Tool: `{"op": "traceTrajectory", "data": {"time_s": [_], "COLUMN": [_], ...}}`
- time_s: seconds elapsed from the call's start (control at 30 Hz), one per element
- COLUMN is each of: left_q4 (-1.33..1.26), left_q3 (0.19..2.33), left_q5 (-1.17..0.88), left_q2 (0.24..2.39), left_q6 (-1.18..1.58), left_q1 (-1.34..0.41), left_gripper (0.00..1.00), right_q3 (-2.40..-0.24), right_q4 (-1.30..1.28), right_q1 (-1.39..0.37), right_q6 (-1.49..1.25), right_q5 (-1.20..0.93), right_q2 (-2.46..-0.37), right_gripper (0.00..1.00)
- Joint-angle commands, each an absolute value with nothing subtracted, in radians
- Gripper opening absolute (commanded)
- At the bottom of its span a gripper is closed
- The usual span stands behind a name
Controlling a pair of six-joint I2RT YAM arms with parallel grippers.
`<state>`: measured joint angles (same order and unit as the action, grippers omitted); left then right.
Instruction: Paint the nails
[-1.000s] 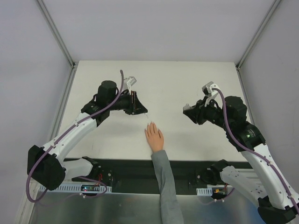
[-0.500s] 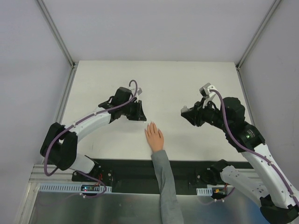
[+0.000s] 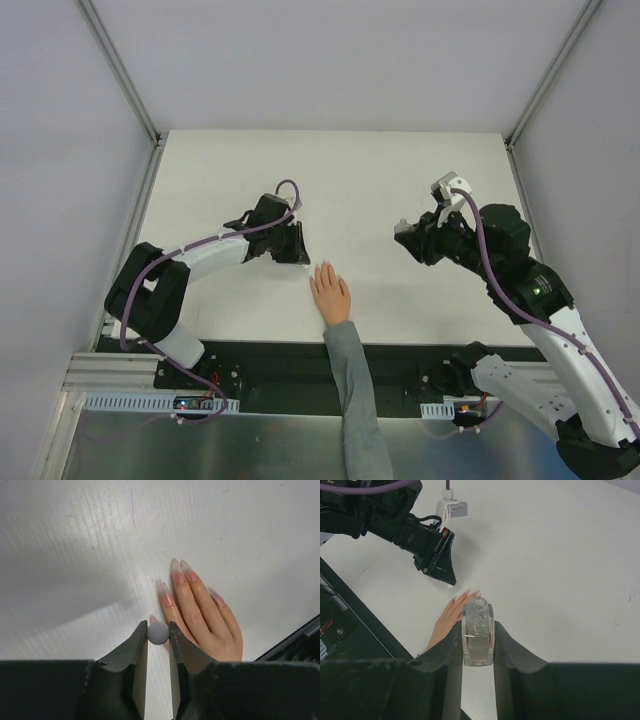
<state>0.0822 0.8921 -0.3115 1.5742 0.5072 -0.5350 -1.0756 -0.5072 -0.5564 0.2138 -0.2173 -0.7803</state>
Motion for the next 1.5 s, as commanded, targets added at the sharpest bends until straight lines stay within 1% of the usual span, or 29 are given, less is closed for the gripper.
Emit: {"op": "traceTrajectory", "data": {"time_s": [0.0, 1.47], "left_q4": [0.017, -0.055], "left_q3": [0.87, 0.848], "left_q5": [-0.321, -0.338], "left_q2": [1.588, 1.634], "left_q6": [0.532, 0.571], "left_q1": [-0.528, -0.528], "left_gripper": [0.0, 0.0], "right_q3": [-1.104, -1.083], "right_q4": [-0.468, -0.48], "right_q1": [-0.557, -0.545], "right_q6": [0.235, 0.239], "right_q5": [-0.201, -0.196], "right_q2": [-0.769, -0.753], "right_gripper": [0.0, 0.0]}}
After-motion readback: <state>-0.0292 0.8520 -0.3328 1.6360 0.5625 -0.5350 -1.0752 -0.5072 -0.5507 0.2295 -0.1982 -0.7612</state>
